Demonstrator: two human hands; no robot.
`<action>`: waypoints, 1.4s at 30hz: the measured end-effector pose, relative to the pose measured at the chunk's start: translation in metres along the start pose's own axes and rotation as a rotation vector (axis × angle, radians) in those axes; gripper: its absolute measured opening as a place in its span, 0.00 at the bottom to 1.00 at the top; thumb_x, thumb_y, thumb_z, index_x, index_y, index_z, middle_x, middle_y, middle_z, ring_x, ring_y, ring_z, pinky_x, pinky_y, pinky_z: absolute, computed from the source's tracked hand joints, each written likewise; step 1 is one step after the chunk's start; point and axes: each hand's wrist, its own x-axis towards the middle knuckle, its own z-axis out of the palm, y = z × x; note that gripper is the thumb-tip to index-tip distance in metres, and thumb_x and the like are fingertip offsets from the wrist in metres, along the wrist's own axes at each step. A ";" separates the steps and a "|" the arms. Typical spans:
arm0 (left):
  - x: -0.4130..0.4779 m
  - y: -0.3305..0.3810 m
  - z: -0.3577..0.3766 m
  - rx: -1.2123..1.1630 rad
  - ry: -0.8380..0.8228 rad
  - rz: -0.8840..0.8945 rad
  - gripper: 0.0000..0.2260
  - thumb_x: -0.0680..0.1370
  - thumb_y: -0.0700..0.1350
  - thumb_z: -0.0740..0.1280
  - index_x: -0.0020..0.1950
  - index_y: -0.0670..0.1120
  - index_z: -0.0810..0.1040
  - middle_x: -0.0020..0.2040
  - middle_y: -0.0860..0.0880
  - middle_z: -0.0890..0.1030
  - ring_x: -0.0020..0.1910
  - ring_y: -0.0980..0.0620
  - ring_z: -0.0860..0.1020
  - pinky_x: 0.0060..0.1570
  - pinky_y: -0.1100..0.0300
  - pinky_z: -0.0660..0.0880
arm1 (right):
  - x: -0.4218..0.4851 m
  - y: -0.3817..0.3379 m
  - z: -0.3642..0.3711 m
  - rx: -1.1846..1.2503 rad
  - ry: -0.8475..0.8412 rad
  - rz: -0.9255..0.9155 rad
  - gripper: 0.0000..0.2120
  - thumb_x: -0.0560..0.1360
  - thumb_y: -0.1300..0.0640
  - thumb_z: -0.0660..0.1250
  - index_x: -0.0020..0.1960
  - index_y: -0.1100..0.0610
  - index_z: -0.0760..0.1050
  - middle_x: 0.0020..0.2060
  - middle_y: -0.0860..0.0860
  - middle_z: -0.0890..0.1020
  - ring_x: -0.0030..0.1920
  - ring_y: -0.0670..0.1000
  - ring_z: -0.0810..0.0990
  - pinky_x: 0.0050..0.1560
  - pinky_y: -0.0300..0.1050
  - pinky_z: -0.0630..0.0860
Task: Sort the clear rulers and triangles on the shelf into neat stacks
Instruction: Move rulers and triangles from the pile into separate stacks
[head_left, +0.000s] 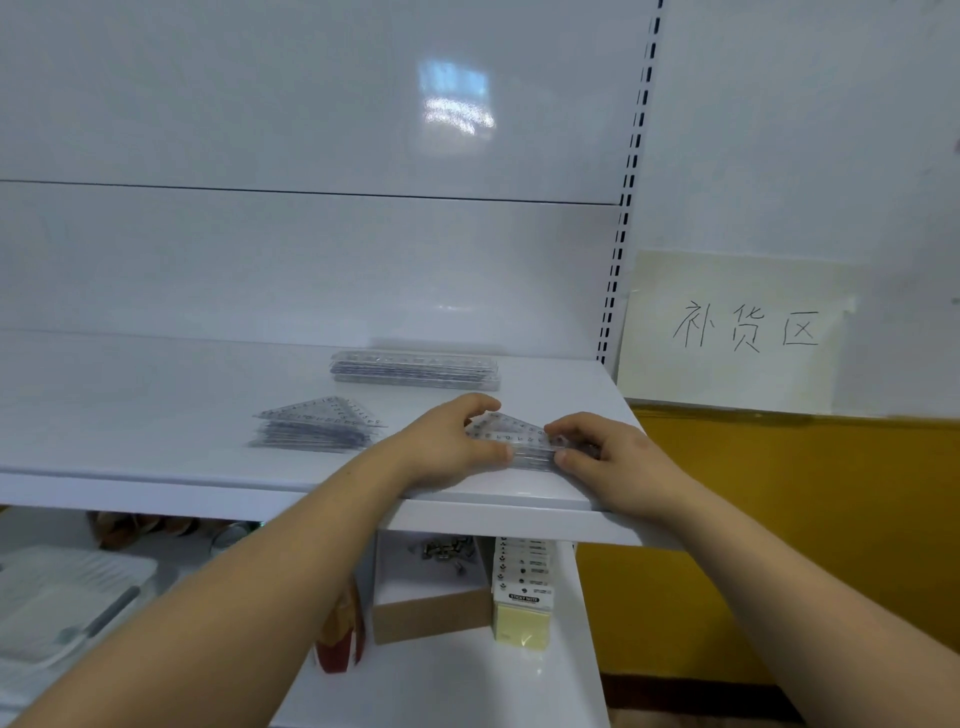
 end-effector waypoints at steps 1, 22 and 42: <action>0.001 0.000 0.000 -0.031 -0.012 -0.007 0.31 0.71 0.53 0.73 0.71 0.56 0.65 0.71 0.51 0.67 0.65 0.53 0.68 0.59 0.60 0.67 | 0.000 0.000 0.000 -0.003 -0.003 0.000 0.11 0.78 0.52 0.64 0.59 0.43 0.74 0.51 0.41 0.77 0.49 0.40 0.74 0.43 0.30 0.68; 0.019 0.011 -0.005 0.259 -0.118 0.064 0.33 0.69 0.52 0.75 0.71 0.48 0.66 0.68 0.51 0.68 0.65 0.52 0.69 0.63 0.61 0.65 | 0.000 0.000 -0.001 -0.022 0.084 0.053 0.14 0.75 0.51 0.66 0.60 0.46 0.75 0.53 0.43 0.78 0.51 0.44 0.76 0.38 0.29 0.69; 0.017 0.016 -0.003 0.171 -0.119 0.017 0.34 0.70 0.45 0.75 0.73 0.49 0.65 0.71 0.50 0.67 0.64 0.53 0.69 0.60 0.64 0.63 | 0.001 -0.003 -0.002 -0.184 0.039 0.023 0.18 0.78 0.51 0.63 0.67 0.48 0.71 0.60 0.46 0.77 0.52 0.42 0.72 0.52 0.34 0.65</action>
